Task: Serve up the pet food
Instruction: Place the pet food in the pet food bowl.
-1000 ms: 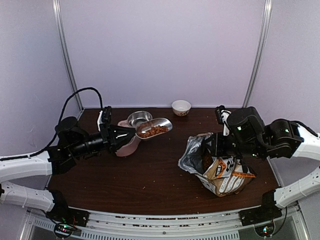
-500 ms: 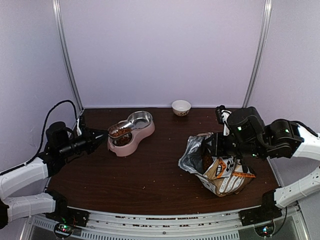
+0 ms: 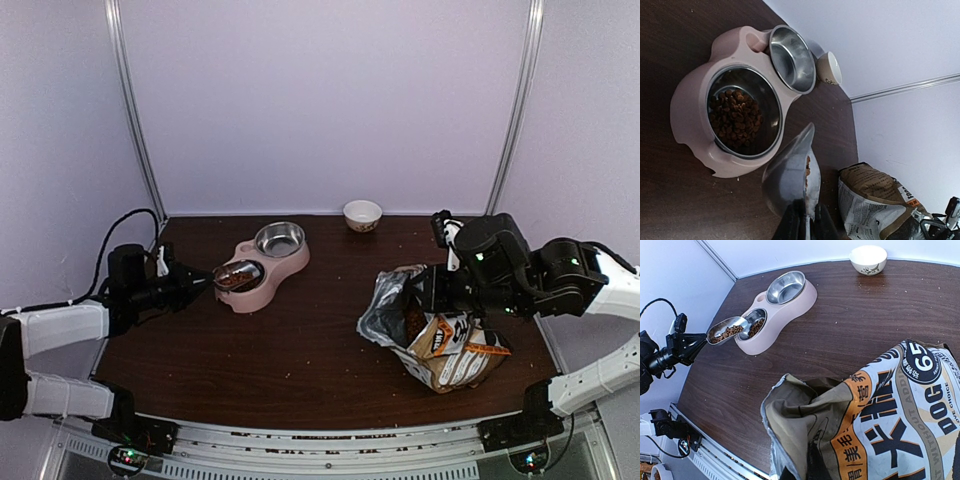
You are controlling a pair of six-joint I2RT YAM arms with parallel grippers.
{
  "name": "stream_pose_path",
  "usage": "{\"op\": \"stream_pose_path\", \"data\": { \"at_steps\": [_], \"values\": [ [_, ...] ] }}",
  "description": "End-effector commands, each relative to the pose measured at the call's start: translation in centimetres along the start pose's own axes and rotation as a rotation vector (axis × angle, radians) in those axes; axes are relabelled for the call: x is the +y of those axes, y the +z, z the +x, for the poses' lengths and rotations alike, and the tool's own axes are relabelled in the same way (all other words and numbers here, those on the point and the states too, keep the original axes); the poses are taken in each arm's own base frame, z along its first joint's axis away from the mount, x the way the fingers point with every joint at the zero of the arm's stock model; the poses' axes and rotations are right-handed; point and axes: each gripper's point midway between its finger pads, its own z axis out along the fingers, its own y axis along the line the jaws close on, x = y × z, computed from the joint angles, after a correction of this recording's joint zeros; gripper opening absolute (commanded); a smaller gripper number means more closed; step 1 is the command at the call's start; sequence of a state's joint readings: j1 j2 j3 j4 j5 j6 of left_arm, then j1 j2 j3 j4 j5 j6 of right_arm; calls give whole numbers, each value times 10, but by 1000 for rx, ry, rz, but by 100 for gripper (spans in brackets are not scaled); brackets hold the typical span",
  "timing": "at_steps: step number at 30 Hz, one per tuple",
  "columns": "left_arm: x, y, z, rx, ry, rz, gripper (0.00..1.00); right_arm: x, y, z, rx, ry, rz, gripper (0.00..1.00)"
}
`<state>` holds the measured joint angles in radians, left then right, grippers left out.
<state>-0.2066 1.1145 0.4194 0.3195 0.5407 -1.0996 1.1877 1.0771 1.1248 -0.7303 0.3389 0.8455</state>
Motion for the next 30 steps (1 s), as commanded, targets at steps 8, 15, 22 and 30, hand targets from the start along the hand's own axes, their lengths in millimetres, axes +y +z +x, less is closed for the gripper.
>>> {"op": "stream_pose_path", "data": {
  "at_steps": [8, 15, 22, 30],
  "values": [
    [4, 7, -34, -57, 97, -48, 0, 5, -12, -22, -80, 53, -37, 0],
    [19, 9, -44, -57, 132, -156, 0, 7, -11, -22, -75, 46, -40, 0],
    [28, 6, -52, -43, 194, -269, 0, 9, -9, -21, -71, 45, -42, 0],
    [22, 6, -59, -26, 237, -296, 0, 10, -7, -21, -66, 43, -43, 0]
  ]
}}
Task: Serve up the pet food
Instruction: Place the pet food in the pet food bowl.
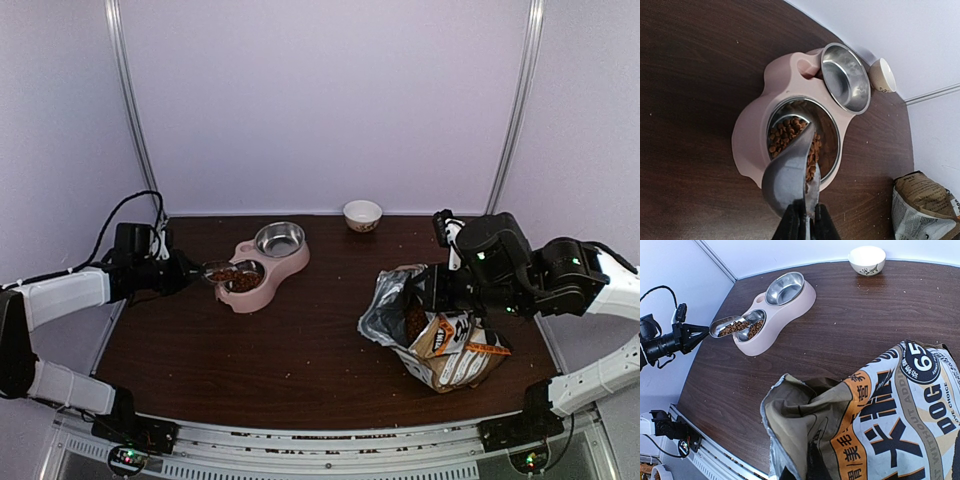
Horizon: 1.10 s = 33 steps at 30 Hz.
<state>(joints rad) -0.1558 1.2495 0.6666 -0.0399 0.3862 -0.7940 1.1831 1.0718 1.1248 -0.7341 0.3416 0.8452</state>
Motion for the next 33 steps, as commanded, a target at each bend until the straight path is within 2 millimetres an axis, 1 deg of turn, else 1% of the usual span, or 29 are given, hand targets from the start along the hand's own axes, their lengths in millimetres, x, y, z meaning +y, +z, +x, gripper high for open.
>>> {"op": "stream_pose_path", "data": {
  "at_steps": [1, 21, 33],
  "values": [
    [-7, -4, -18, -34, 65, -11, 0, 13, -6, -19, -61, 42, -48, 0],
    [-19, -12, -32, -37, 136, -24, 0, 13, -5, -18, -55, 39, -44, 0],
    [-15, -18, -34, -31, 191, -78, 0, 14, -3, -17, -54, 38, -44, 0]
  ]
}}
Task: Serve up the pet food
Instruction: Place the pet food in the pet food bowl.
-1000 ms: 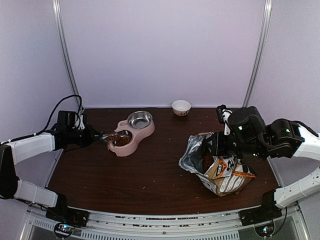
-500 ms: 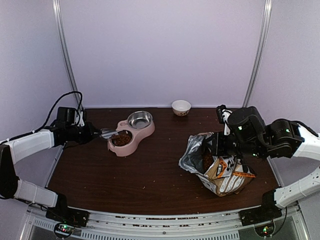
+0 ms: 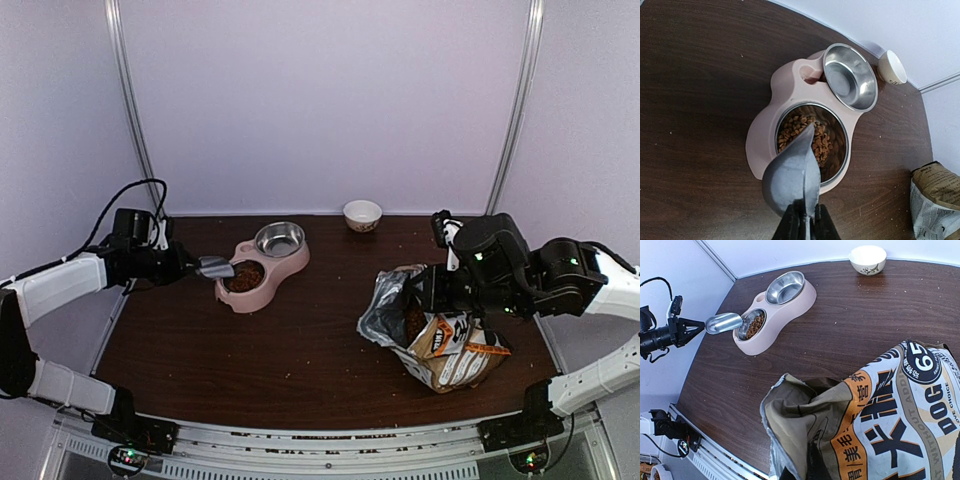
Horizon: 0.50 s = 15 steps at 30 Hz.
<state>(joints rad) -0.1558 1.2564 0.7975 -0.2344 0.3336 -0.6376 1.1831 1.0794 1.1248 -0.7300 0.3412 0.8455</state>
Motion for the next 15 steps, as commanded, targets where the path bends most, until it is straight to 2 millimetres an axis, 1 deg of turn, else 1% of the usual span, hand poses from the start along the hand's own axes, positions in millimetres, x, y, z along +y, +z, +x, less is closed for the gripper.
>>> {"op": "stream_pose_path", "data": {
  "at_steps": [1, 9, 11, 15],
  "values": [
    [-7, -10, -21, -59, 60, -4, 0, 13, -5, -18, -57, 39, -45, 0],
    [-9, -12, -21, -60, 72, -3, 0, 14, -4, -18, -56, 39, -43, 0],
    [-13, -15, -21, -66, 68, 18, 0, 13, -4, -18, -56, 38, -39, 0],
    [-30, -28, -22, -117, 39, 115, 0, 11, -6, -19, -61, 40, -34, 0]
  ]
}}
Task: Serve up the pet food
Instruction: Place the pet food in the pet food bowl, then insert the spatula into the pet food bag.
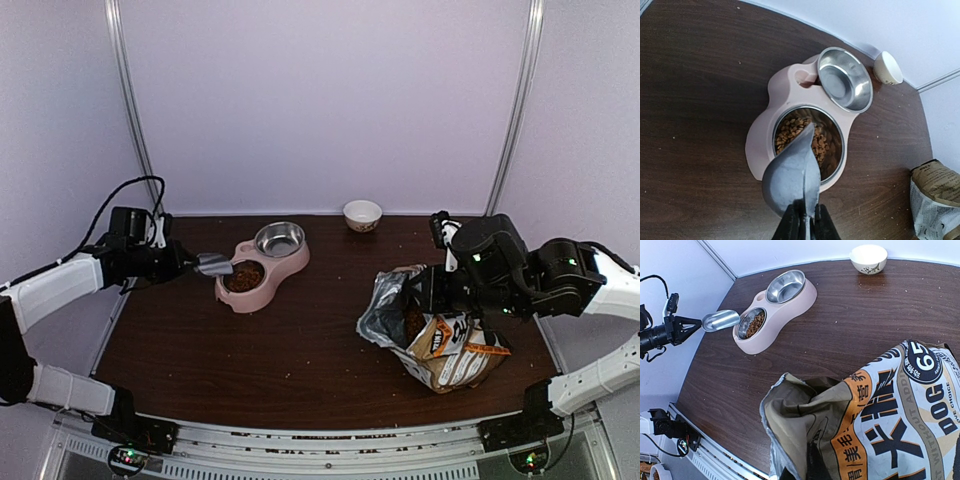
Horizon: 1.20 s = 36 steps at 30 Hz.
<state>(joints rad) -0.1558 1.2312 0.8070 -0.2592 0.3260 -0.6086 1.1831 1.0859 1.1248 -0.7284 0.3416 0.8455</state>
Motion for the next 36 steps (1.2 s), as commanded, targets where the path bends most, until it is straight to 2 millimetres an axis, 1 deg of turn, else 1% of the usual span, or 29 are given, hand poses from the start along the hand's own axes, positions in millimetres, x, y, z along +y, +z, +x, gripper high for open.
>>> {"op": "stream_pose_path", "data": {
  "at_steps": [1, 4, 7, 9, 12, 15, 18, 19, 21, 24, 27, 30, 32, 33, 36],
  "values": [
    [-32, -26, -21, -118, 5, 139, 0, 10, -9, -21, -66, 43, -37, 0],
    [-57, -45, -20, -141, 51, 205, 0, 10, -9, -22, -67, 40, -36, 0],
    [-94, -64, -11, -133, 123, 298, 0, 10, -8, -22, -64, 37, -32, 0],
    [-120, -73, 3, -104, 176, 360, 0, 12, -7, -22, -63, 36, -34, 0],
    [-151, -82, 24, -55, 215, 441, 0, 14, -5, -21, -61, 38, -40, 0],
    [-180, -91, 45, -28, 229, 527, 0, 17, -2, -21, -54, 40, -47, 0],
    [-210, -101, 63, -1, 209, 649, 0, 18, -1, -19, -47, 41, -48, 0],
    [-225, -106, 73, 14, 211, 705, 0, 17, -1, -18, -47, 43, -48, 0],
    [-248, -112, 84, 35, 216, 784, 0, 16, 0, -16, -46, 47, -49, 0],
    [-281, -116, 106, 91, 277, 867, 0, 18, 2, -14, -33, 41, -52, 0],
    [-311, -114, 126, 145, 321, 939, 0, 21, 4, -14, -25, 32, -52, 0],
    [-331, -105, 140, 180, 321, 978, 0, 24, 5, -14, -23, 30, -61, 0],
    [-341, -96, 150, 205, 318, 990, 0, 25, 4, -14, -23, 32, -70, 0],
    [-345, -88, 157, 226, 322, 985, 0, 25, 3, -14, -24, 33, -72, 0],
    [-363, -78, 169, 252, 350, 983, 0, 25, 3, -12, -17, 36, -80, 0]
  ]
}}
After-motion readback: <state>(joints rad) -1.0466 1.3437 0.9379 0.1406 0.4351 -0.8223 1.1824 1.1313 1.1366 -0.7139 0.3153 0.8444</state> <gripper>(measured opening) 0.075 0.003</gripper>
